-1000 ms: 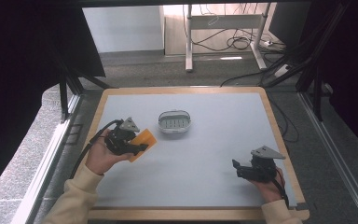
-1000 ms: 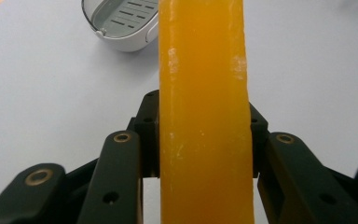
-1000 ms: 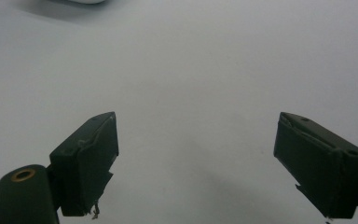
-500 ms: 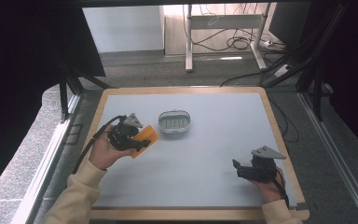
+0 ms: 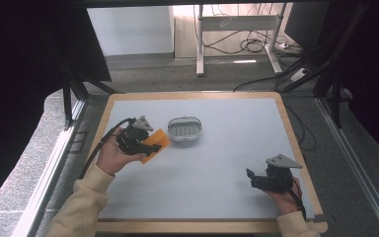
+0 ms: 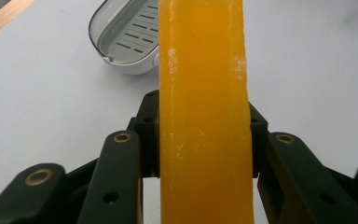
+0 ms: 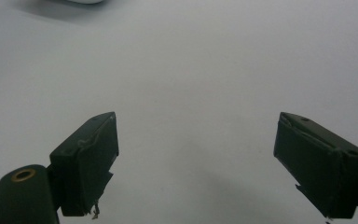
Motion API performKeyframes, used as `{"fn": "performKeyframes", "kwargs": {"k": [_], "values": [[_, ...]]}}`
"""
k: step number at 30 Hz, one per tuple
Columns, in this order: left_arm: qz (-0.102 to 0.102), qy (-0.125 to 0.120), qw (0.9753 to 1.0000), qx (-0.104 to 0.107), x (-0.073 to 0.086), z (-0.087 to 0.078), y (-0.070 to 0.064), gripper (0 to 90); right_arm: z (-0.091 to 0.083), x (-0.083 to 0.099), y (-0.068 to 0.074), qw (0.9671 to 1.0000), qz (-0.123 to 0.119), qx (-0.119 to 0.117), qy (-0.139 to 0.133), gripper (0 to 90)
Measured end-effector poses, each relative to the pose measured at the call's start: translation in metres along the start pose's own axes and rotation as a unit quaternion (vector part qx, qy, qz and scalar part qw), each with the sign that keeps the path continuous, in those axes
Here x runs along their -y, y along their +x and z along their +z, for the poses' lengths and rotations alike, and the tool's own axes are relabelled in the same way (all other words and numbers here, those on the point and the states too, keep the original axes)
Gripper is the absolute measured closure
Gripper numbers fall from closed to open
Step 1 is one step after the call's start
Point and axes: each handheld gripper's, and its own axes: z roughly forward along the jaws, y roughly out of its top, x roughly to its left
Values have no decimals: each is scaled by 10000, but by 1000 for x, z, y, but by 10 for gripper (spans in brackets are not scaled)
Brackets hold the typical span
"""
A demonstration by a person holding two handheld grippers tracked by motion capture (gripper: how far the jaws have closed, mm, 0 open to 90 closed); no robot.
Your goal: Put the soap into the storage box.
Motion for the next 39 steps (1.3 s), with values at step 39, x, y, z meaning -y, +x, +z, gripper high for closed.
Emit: {"fn": "performKeyframes", "kwargs": {"k": [39], "values": [[641,210,9977,98,-36,25,12,622,0,1,-1,10000,-7,28,20,142]]}}
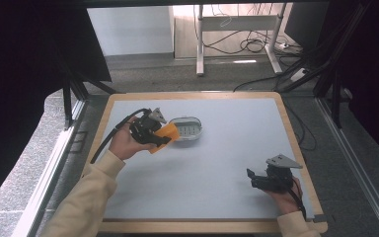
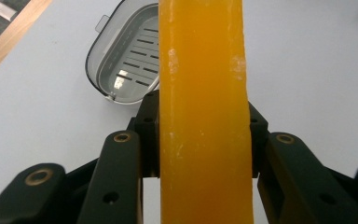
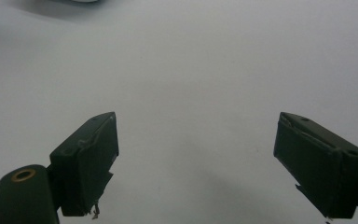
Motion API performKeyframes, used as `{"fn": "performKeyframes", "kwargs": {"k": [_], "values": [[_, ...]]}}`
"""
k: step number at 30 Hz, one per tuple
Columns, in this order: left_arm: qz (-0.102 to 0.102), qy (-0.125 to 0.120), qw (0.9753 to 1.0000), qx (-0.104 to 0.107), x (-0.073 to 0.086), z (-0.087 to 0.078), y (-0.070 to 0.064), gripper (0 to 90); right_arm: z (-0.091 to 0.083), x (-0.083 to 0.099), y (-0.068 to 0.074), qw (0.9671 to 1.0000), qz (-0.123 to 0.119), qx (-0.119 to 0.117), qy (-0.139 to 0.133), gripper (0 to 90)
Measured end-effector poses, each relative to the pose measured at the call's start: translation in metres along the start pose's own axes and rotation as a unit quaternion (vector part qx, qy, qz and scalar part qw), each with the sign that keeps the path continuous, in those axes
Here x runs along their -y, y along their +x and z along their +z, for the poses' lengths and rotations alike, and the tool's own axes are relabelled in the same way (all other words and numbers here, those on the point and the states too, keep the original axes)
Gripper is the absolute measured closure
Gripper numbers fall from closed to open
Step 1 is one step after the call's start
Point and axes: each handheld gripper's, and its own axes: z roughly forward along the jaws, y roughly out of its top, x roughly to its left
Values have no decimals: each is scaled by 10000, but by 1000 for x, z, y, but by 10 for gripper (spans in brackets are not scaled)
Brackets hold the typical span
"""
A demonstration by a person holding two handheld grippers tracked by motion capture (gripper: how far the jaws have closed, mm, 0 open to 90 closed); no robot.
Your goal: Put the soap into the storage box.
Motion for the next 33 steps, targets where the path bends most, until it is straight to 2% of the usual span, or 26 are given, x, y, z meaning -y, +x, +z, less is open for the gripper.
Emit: {"fn": "performKeyframes", "kwargs": {"k": [8,12,19,25,28,33], "values": [[153,21,9999,6,-7,5,4,622,0,0,0,10000,4,8,-2,142],[116,-13,9999,-3,-10,7,6,622,0,0,0,10000,-11,7,5,144],[309,33,9995,103,-16,11,7,622,1,0,0,10000,-16,16,7,144],[368,0,9991,189,-20,14,13,622,0,1,0,10000,-10,23,6,145],[493,65,9987,87,-23,17,15,622,1,1,0,10000,-10,26,8,145],[605,68,9981,122,-28,20,19,622,1,1,0,10000,-10,40,6,147]]}}
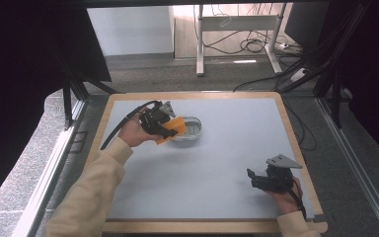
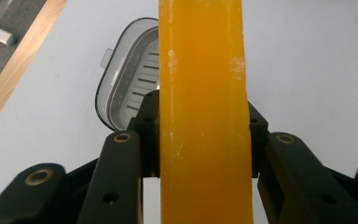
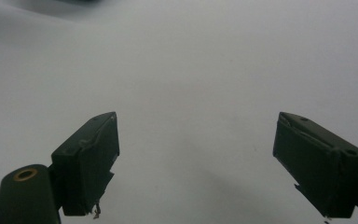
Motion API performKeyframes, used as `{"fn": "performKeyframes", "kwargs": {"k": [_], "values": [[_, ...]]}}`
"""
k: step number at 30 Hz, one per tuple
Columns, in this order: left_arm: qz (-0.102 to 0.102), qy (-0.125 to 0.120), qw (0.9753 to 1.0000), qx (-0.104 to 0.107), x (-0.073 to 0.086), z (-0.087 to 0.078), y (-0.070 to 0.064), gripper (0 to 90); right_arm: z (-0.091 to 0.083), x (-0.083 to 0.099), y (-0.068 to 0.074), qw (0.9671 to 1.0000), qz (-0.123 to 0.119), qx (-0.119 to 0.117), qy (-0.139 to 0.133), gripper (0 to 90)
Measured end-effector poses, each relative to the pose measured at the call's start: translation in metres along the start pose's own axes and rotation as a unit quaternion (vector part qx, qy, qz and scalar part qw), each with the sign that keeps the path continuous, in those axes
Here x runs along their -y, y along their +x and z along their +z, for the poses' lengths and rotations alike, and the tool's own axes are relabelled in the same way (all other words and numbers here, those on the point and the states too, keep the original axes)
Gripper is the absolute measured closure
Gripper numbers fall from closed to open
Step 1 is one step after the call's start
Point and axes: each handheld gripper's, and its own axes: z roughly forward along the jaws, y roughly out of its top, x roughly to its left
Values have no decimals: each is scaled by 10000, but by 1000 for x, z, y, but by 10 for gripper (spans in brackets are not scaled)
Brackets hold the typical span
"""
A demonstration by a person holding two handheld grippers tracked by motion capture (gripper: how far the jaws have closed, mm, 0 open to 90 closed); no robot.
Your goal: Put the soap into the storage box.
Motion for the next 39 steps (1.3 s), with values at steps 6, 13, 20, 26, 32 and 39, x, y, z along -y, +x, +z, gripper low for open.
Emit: {"fn": "performKeyframes", "kwargs": {"k": [6,13,20,26,32,39], "values": [[70,-78,9999,-1,0,5,5,622,-1,0,0,10000,-11,7,-7,148],[234,-28,9997,15,-3,12,11,622,0,0,0,10000,-6,16,8,148],[252,-2,9996,121,-9,20,17,622,0,1,-1,10000,-16,18,21,148],[294,2,9994,206,-15,27,22,622,0,1,-1,10000,3,22,23,148],[318,-2,9990,298,-22,32,23,622,0,1,-2,10000,2,22,28,148],[385,37,9987,322,-30,37,24,622,0,1,-2,10000,1,22,39,148]]}}
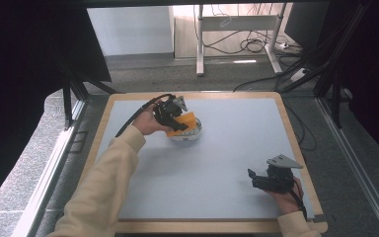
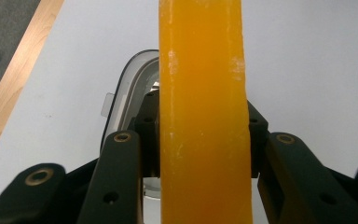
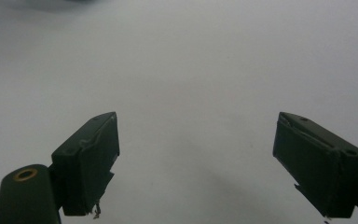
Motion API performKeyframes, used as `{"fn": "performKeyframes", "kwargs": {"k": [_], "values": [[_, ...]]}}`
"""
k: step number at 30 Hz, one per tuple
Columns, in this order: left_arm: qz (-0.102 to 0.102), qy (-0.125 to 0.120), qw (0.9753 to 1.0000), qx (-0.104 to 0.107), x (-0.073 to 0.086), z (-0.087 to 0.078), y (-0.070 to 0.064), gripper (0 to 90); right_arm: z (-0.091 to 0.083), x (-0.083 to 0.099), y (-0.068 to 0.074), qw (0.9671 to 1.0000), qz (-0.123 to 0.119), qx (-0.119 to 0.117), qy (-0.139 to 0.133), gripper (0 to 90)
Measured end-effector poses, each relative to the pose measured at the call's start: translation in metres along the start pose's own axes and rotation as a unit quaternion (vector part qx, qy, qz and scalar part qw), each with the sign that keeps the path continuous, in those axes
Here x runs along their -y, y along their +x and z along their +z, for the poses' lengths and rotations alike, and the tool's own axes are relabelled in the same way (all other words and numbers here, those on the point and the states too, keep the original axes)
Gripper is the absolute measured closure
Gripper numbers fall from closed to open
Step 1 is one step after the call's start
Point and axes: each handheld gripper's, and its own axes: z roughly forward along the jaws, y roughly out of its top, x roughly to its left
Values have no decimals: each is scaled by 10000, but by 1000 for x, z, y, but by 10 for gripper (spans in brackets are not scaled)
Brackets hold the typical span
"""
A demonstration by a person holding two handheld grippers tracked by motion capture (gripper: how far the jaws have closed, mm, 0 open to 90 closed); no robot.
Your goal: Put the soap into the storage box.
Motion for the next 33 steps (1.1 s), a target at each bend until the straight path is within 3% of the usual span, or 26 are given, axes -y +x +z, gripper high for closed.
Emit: {"fn": "performKeyframes", "kwargs": {"k": [5,18,25,33], "values": [[13,-35,10000,2,-2,2,4,622,0,0,0,10000,1,4,-7,148],[279,48,9995,141,-16,17,14,622,0,1,-1,10000,-13,14,18,148],[235,179,9993,210,-11,32,26,622,0,1,-2,10000,-13,19,16,148],[215,170,9993,267,-6,42,31,621,1,2,-2,10000,-16,39,40,148]]}}
